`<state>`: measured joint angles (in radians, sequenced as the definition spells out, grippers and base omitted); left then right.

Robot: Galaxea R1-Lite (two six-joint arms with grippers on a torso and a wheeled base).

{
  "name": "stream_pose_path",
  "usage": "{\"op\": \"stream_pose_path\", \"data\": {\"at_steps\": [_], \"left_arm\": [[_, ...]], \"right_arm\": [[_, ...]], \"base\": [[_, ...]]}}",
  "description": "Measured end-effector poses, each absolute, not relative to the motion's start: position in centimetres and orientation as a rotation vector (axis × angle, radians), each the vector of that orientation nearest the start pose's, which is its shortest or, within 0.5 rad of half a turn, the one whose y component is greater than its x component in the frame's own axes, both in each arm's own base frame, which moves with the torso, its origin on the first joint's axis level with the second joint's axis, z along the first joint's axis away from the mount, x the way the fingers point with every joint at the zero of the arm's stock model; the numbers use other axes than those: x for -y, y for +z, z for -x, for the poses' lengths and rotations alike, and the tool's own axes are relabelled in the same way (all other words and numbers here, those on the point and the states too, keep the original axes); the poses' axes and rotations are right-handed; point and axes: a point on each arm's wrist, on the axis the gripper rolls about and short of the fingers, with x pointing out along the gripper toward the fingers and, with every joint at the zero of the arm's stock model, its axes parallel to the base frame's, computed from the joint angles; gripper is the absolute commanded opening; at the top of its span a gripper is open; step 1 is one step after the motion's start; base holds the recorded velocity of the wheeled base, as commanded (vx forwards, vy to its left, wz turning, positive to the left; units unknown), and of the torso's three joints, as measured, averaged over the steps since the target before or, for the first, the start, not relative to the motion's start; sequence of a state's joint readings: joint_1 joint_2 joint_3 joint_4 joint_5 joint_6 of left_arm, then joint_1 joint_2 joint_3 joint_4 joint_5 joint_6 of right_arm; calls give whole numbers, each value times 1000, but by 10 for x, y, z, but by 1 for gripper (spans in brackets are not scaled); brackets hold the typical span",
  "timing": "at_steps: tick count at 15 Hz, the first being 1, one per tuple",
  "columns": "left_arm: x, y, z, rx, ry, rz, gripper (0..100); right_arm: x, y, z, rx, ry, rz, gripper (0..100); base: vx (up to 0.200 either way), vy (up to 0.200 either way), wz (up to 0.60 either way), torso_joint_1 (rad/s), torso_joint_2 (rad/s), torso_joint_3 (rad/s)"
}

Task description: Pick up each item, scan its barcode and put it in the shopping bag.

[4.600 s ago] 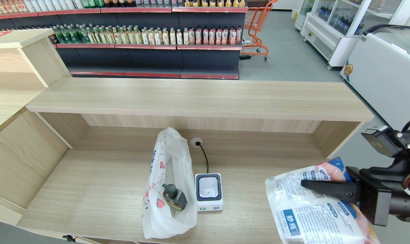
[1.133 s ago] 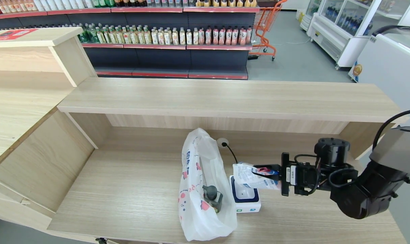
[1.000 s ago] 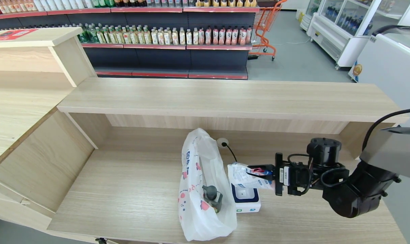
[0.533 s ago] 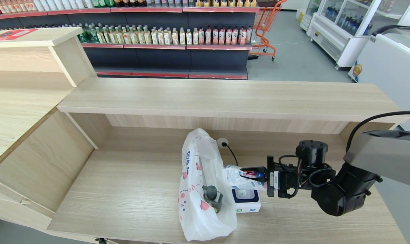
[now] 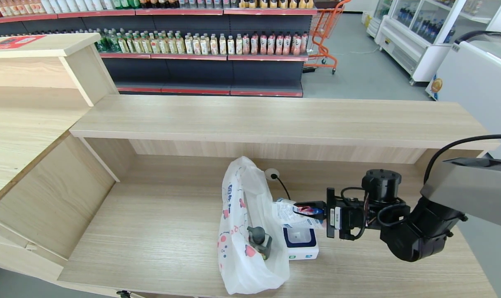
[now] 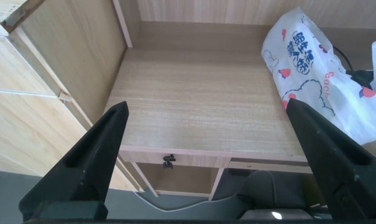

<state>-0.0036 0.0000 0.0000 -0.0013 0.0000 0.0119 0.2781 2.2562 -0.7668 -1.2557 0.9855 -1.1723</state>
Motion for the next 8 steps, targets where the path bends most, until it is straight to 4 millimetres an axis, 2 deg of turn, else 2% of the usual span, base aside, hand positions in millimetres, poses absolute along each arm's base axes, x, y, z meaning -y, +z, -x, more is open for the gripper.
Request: {"op": "stream_pose_path", "data": {"at_steps": [8], "left_arm": [[0, 76, 23, 1, -3, -12, 100]], "right_arm": [[-110, 38, -348, 492, 1222, 923, 0]], "base": [[0, 0, 0, 0, 0, 0]]}}
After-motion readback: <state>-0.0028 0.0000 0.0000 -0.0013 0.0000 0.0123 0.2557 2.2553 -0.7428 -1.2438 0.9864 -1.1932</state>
